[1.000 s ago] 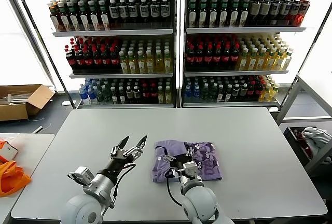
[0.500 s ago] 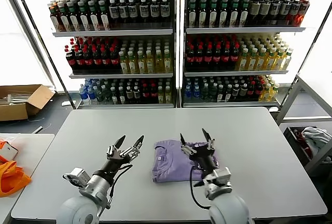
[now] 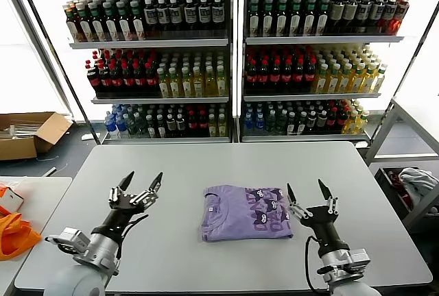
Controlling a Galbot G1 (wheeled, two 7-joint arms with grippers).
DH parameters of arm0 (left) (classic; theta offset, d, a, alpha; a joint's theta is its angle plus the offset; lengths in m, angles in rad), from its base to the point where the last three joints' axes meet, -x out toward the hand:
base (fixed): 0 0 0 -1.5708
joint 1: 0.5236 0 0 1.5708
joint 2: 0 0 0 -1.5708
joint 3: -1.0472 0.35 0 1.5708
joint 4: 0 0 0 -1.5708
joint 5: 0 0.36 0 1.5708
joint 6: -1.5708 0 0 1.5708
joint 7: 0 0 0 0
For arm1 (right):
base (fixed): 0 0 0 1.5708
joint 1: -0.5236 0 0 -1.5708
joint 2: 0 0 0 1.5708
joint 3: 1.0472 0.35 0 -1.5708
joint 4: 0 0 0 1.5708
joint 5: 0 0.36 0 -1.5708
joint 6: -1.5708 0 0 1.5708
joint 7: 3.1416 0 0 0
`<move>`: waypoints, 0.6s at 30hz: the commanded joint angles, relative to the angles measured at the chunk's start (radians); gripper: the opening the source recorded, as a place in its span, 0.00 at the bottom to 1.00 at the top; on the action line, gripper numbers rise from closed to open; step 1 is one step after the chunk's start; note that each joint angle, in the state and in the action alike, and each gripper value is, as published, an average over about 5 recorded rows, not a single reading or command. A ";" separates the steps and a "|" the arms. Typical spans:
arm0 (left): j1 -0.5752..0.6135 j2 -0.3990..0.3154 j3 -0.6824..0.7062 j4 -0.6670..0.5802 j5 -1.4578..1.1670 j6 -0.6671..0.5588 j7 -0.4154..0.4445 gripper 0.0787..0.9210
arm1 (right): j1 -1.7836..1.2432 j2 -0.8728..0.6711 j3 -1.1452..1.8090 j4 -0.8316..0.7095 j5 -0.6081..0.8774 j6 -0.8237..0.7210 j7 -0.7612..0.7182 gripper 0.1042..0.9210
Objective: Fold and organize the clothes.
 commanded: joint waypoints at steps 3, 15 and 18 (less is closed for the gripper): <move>0.043 -0.024 -0.173 -0.014 0.076 -0.012 0.083 0.88 | -0.073 0.003 0.134 0.017 0.034 0.064 -0.052 0.88; 0.058 -0.022 -0.146 -0.024 0.074 -0.013 0.090 0.88 | -0.092 0.021 0.152 0.018 0.006 0.069 -0.035 0.88; 0.065 -0.023 -0.145 -0.028 0.074 -0.015 0.096 0.88 | -0.103 0.020 0.162 0.022 0.009 0.069 -0.036 0.88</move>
